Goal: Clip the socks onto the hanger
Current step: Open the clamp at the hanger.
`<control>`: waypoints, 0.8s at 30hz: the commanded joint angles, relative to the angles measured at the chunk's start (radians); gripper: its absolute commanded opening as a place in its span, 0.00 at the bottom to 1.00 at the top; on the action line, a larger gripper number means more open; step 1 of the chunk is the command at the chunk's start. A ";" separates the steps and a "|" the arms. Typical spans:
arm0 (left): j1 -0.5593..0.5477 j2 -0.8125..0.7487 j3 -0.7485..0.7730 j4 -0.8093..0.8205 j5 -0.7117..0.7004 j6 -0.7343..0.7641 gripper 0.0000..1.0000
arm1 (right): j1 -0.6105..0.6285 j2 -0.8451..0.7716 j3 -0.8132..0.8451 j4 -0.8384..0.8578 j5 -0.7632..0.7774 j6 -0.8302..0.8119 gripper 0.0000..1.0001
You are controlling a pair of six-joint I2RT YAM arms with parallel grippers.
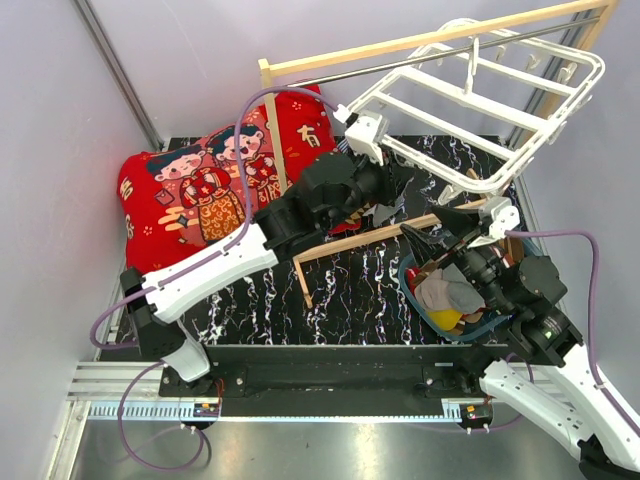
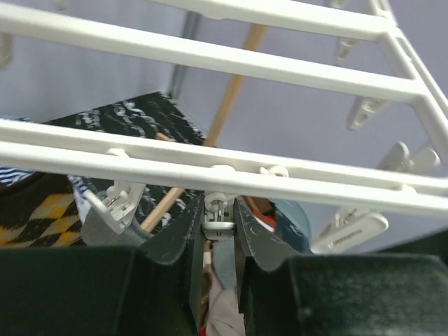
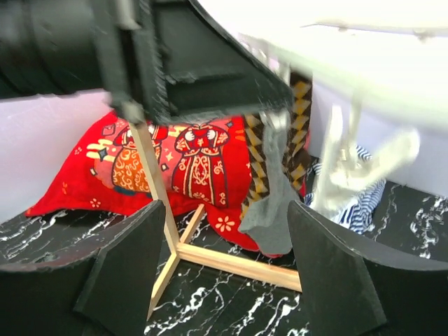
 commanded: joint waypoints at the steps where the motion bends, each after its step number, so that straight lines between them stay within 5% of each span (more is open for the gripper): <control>1: 0.011 -0.061 0.017 0.050 0.222 -0.002 0.15 | 0.006 -0.024 -0.025 0.049 0.043 0.085 0.79; 13: 0.051 -0.089 -0.027 0.071 0.518 0.054 0.20 | 0.006 -0.057 -0.094 0.177 0.030 0.301 0.76; 24: 0.083 -0.087 -0.050 0.114 0.632 -0.019 0.21 | 0.006 -0.071 -0.200 0.337 0.084 0.375 0.70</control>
